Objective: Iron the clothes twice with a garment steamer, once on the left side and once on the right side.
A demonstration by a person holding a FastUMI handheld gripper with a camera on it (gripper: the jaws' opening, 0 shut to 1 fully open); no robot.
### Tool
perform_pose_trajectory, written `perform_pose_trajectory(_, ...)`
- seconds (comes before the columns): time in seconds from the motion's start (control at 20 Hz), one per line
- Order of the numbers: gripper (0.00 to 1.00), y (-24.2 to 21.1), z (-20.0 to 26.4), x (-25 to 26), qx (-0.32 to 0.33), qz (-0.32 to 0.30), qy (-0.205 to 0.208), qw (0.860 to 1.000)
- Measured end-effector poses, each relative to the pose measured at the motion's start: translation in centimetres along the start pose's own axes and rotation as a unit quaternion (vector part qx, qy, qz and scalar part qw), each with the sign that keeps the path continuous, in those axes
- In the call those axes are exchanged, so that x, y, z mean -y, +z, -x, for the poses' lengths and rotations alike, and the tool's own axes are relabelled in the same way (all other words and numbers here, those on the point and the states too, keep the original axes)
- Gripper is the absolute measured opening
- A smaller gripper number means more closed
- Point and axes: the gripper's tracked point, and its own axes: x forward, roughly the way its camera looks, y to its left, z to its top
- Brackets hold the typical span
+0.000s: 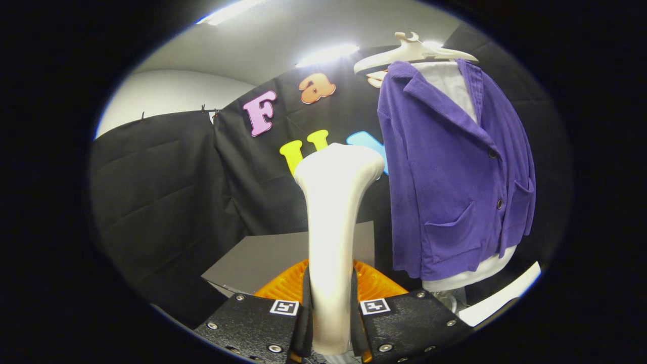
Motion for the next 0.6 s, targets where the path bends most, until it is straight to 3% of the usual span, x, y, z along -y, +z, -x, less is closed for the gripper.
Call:
perform_pose_trajectory(0.2, 0.3, 2.0, 1.8, 1.4, 0.024, -0.001, -0.007, 1.0)
perform_pose_trajectory(0.6, 0.3, 10.3, 2.2, 5.2, 0.099, 0.01, -0.032, 0.994)
